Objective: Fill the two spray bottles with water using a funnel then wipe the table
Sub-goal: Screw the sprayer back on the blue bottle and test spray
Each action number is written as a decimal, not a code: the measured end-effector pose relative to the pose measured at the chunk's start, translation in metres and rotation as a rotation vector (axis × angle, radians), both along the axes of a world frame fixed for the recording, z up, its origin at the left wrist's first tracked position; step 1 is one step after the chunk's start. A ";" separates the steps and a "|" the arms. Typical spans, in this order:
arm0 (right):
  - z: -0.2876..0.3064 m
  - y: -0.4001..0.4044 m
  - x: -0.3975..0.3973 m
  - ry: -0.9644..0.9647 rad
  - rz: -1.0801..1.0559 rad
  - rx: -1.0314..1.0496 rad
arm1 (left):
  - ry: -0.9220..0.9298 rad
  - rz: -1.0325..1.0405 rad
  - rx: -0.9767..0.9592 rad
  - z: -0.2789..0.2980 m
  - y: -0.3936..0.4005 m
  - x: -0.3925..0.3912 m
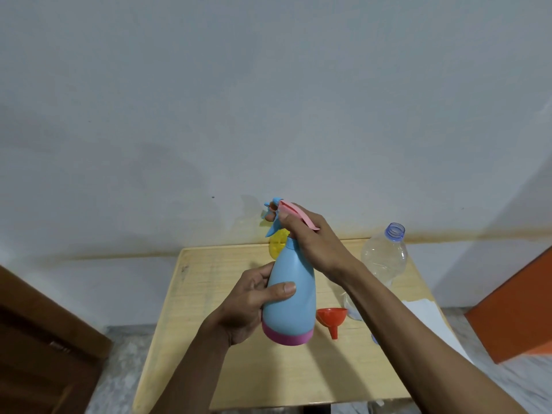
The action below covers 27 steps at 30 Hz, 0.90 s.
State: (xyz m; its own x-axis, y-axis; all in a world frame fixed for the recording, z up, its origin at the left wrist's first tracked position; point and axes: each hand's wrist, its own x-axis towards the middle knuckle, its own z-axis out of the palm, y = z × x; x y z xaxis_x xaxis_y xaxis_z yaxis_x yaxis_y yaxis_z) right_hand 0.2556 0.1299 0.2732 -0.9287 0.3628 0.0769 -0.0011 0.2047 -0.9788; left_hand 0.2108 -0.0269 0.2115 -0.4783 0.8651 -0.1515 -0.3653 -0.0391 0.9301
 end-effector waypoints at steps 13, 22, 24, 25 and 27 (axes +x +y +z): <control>-0.017 -0.028 0.010 -0.025 -0.280 0.064 | 0.040 0.062 0.022 -0.015 -0.007 0.016; -0.023 -0.048 0.029 -0.036 -0.324 0.132 | 0.153 0.150 -0.021 -0.023 -0.023 0.046; -0.022 -0.048 0.030 -0.053 -0.313 0.112 | 0.146 0.130 -0.010 -0.024 -0.026 0.048; -0.021 -0.048 0.031 -0.055 -0.308 0.100 | 0.142 0.136 -0.002 -0.024 -0.027 0.049; -0.018 -0.048 0.034 -0.056 -0.298 0.089 | 0.146 0.173 0.001 -0.022 -0.027 0.054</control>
